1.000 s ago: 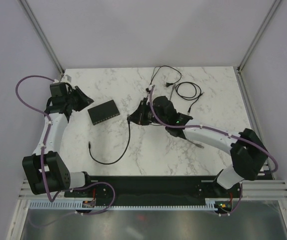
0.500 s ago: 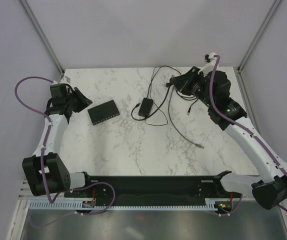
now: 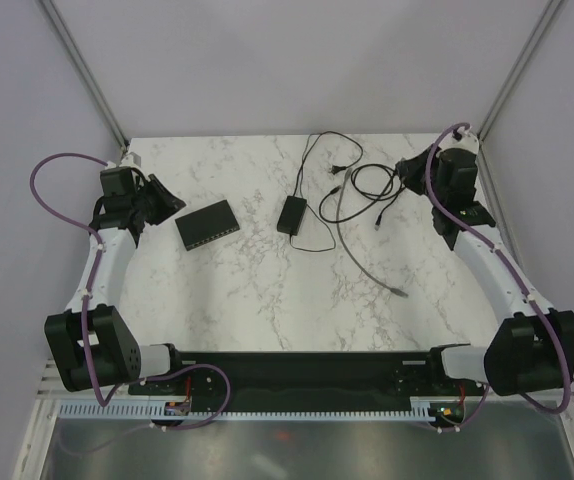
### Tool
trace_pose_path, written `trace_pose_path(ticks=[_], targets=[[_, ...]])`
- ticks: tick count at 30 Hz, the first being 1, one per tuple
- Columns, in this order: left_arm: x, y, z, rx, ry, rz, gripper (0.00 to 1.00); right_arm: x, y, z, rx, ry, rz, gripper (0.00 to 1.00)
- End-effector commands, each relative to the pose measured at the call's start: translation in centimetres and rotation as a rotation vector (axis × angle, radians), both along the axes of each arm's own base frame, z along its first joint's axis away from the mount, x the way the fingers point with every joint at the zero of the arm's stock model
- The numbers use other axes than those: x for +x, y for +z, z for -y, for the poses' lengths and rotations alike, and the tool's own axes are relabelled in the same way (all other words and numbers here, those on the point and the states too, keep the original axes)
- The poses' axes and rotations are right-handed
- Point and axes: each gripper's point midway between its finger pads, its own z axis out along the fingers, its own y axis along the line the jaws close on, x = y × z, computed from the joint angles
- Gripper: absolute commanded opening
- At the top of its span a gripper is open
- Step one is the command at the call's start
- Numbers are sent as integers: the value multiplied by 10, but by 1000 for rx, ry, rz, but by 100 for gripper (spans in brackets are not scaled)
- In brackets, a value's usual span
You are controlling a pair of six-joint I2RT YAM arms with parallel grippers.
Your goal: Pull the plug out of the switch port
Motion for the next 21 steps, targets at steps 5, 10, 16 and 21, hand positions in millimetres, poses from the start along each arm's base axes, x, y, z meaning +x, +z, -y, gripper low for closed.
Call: trace_pose_path(ticks=[5,10,16,21], targets=[[4,6,8,-23,-42,37,31,-11,-71,34,-52,-139,-60,0],[4,6,11,-35,-52,40,31,-37,-129,54,-75,-247,-199,0],[3,7,12,-38,-59,44,33,-65,-187,76,-133,-362,-384,1],[3,7,14,-43,-64,46,33,-71,-212,86,-203,-376,-466,7]])
